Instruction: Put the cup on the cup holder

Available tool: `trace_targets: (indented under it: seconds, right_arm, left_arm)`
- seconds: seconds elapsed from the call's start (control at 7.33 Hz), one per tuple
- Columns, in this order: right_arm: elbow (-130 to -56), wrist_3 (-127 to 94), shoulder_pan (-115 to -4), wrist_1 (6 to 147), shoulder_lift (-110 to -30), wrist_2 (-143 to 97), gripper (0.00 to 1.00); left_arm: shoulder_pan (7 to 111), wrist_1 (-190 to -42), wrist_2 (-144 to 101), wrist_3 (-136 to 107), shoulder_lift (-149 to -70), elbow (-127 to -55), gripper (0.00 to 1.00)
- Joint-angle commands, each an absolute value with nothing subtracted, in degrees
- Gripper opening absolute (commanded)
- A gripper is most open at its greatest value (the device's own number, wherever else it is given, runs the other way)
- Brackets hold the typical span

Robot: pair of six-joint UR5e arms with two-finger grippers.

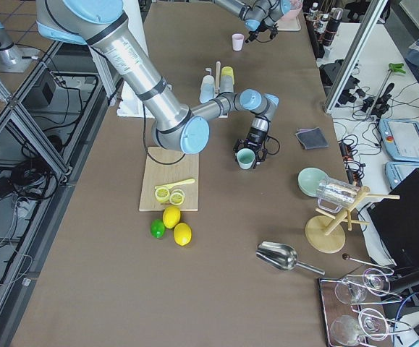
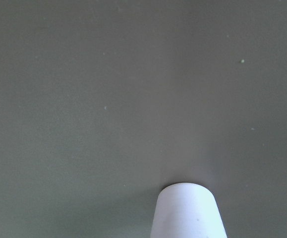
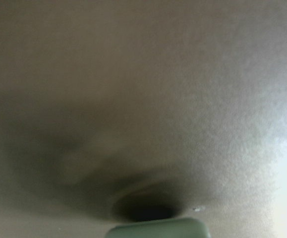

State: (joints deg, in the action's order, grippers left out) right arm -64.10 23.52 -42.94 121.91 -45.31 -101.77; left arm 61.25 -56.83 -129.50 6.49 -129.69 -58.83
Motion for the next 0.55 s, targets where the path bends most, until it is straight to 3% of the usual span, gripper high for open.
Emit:
trace_targets:
  seconds: [0.0,0.27,0.41]
  right_arm:
    - [-64.25,23.9,-43.07,121.9,-45.79,-101.78,0.96]
    - [-64.34,24.26,-43.24,121.99,-45.88,-101.69,0.95]
    - [-64.34,24.34,-43.16,122.08,-45.79,-101.69,0.79]
  left_arm:
    - [61.08,-56.95,-130.16,5.89,-129.73,-57.49,0.98]
    - [61.17,-56.95,-131.57,6.24,-129.64,-55.47,0.97]
    - [61.08,-56.87,-132.44,6.24,-129.64,-55.2,0.97]
